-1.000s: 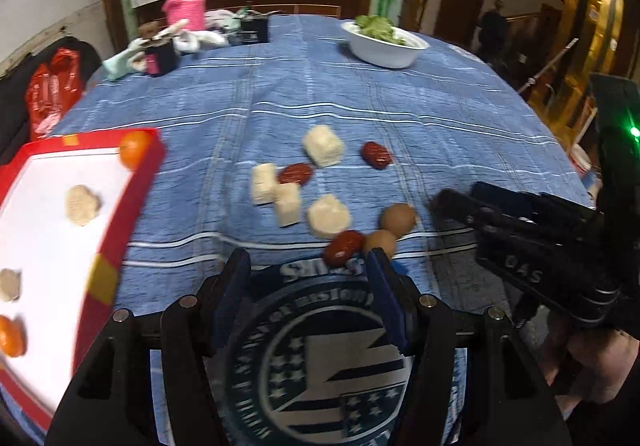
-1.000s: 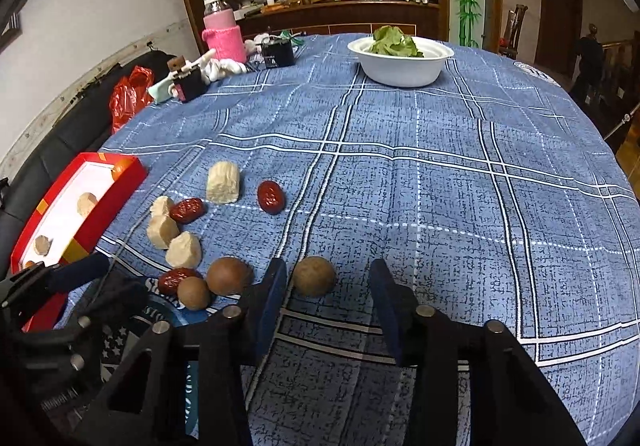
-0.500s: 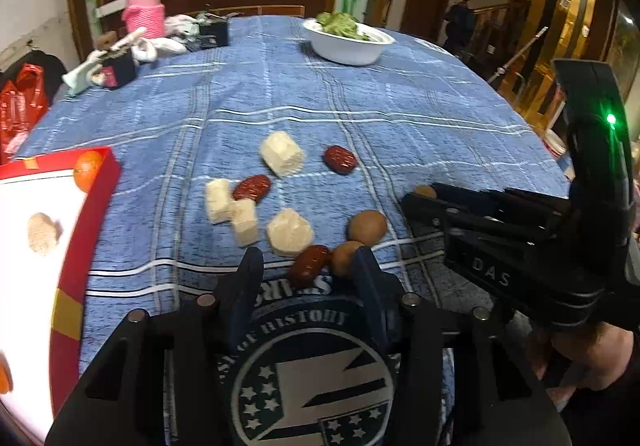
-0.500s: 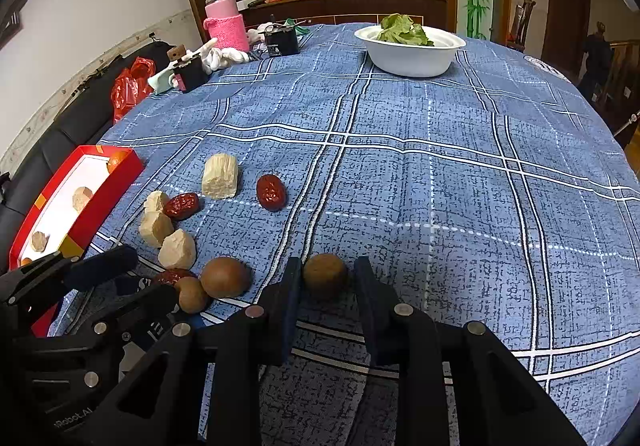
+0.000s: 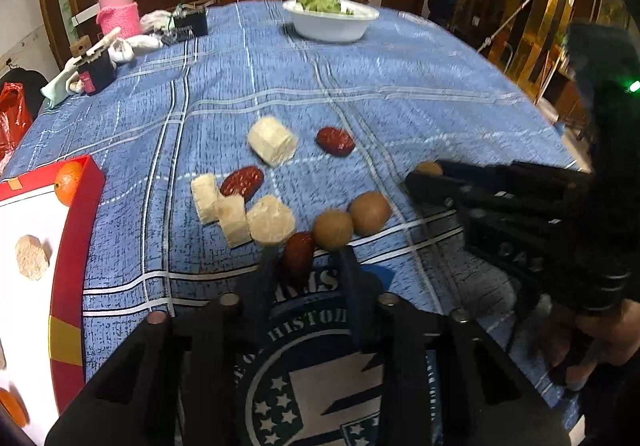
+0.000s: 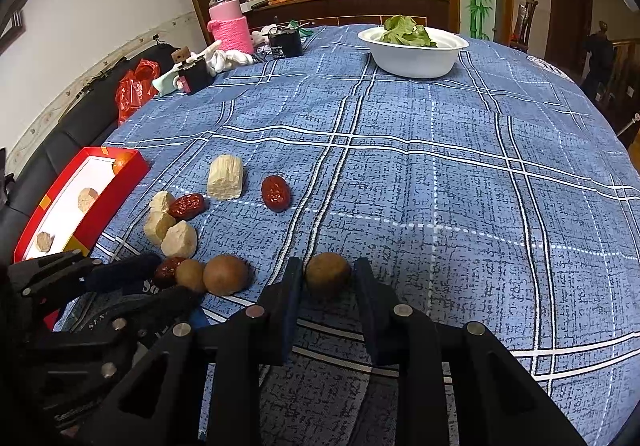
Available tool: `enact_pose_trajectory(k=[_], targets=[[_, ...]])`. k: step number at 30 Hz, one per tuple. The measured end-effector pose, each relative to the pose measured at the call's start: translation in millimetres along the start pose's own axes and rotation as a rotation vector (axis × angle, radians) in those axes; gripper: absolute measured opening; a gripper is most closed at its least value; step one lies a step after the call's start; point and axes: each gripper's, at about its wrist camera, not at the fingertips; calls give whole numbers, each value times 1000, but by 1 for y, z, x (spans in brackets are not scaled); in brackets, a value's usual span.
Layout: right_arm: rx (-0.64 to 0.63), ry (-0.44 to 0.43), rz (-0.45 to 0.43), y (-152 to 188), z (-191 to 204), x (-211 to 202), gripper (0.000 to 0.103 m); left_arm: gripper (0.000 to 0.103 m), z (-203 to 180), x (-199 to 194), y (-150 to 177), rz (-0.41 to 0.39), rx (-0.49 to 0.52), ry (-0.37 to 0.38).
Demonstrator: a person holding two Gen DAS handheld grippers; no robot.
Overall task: Organize fruits
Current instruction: 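Grasp a red date with the left gripper while the right gripper grasps a brown round fruit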
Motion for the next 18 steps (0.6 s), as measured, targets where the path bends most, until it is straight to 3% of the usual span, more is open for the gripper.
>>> enact_pose_trajectory(k=[7,9,18], targets=[[1,-7,-1,0,0,0,28,25,-2,4,-5,-2,11,9],[3,-10,0,0,-1,0,28,14,-4,4,-6,-2,19,-10],[3,-14,-7,0,-1,-1,25,14,5,-10,6,-28,-44,-19]])
Point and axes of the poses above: each gripper's, at about its wrist camera, not at the fingertips, and x roughly the way its jaws point, z to its left, y to its underside, and after that the axes turned 3 degrees about z, right-handed
